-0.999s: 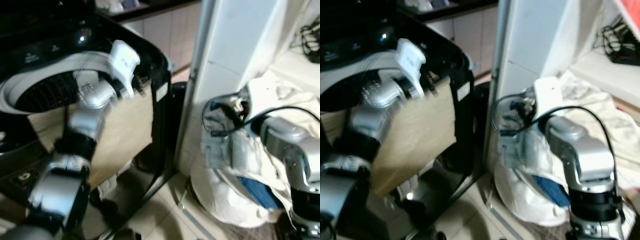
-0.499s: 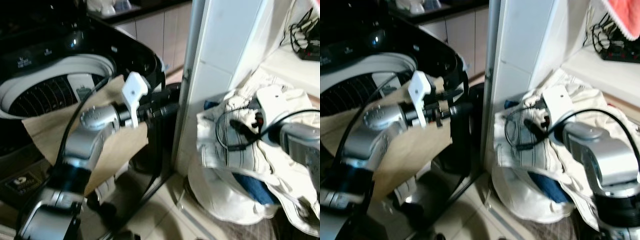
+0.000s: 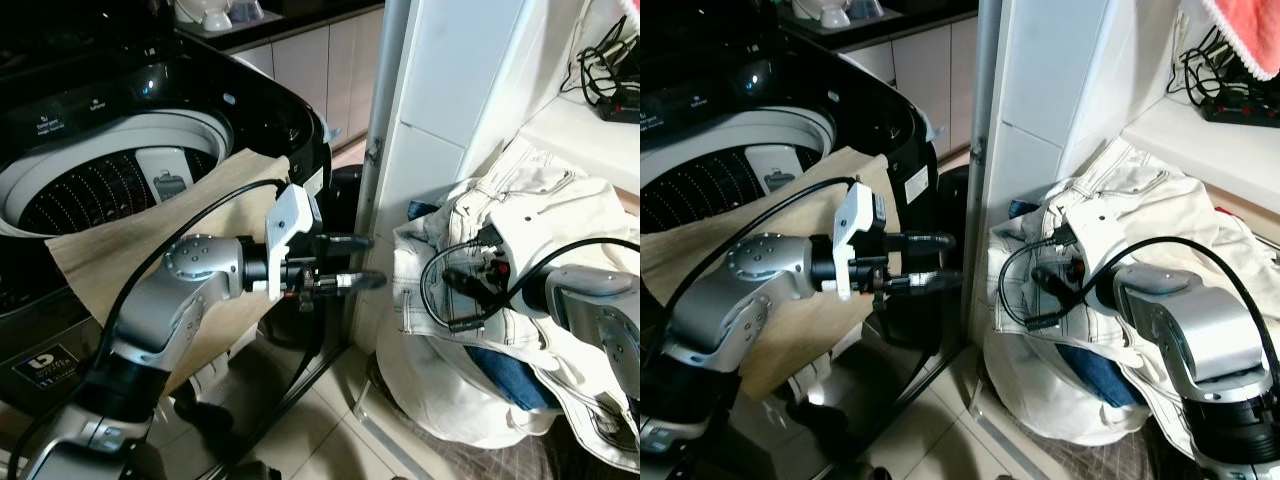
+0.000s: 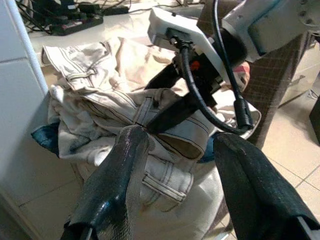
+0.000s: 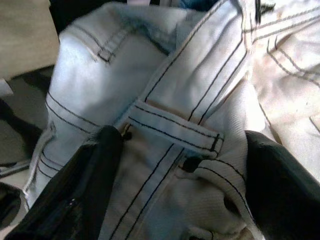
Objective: Clothes washing
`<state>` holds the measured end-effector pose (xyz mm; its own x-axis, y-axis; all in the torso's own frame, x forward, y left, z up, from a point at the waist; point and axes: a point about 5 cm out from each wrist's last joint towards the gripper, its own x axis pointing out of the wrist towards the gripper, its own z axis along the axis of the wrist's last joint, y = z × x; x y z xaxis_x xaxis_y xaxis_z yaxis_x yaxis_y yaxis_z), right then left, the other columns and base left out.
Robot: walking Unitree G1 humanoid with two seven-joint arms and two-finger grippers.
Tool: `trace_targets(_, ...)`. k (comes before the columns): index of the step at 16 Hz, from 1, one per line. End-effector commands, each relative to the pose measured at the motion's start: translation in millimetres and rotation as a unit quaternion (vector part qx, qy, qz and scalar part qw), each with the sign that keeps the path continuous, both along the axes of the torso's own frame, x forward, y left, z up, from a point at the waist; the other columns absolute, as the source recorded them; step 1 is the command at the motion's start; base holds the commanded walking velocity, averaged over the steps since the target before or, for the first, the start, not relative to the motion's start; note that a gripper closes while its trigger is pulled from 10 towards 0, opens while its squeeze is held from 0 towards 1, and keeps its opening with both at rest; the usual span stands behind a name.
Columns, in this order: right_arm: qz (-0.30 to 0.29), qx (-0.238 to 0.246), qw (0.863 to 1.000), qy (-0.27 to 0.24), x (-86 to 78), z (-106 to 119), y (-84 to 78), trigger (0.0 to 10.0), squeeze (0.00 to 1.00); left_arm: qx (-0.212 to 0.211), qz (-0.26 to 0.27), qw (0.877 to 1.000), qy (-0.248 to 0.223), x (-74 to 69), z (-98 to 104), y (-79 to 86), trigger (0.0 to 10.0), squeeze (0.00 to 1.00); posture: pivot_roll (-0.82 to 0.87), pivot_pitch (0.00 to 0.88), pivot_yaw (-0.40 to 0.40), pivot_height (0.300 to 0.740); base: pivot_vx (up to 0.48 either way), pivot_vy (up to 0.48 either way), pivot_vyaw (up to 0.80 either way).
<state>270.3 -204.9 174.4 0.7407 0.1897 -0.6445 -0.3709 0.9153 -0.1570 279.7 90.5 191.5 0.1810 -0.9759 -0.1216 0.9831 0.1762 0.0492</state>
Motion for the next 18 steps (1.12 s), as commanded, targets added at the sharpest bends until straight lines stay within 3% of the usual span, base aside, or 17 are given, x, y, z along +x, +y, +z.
trace_targets(1,-0.005,-0.009,1.0,0.012,-1.3,-4.1,-4.6,0.0,0.0,0.009,-0.004,1.0,0.004,-3.4,-1.1,-0.3,10.0,0.0,-0.1,0.0,0.035,0.74,0.0,0.0,0.0)
trace_targets(10,-0.005,-0.013,1.0,0.011,-0.3,-2.5,-7.8,0.0,0.0,0.011,-0.005,1.0,0.01,-5.4,1.1,-0.5,10.0,0.0,-0.1,0.0,0.032,0.74,0.0,0.0,0.0)
trace_targets(18,-0.004,0.017,1.0,0.005,0.0,-1.8,-5.2,0.0,0.0,0.013,-0.003,1.0,0.011,-7.3,-0.2,-6.2,10.0,0.0,-0.1,0.0,0.033,0.74,0.0,0.0,0.0)
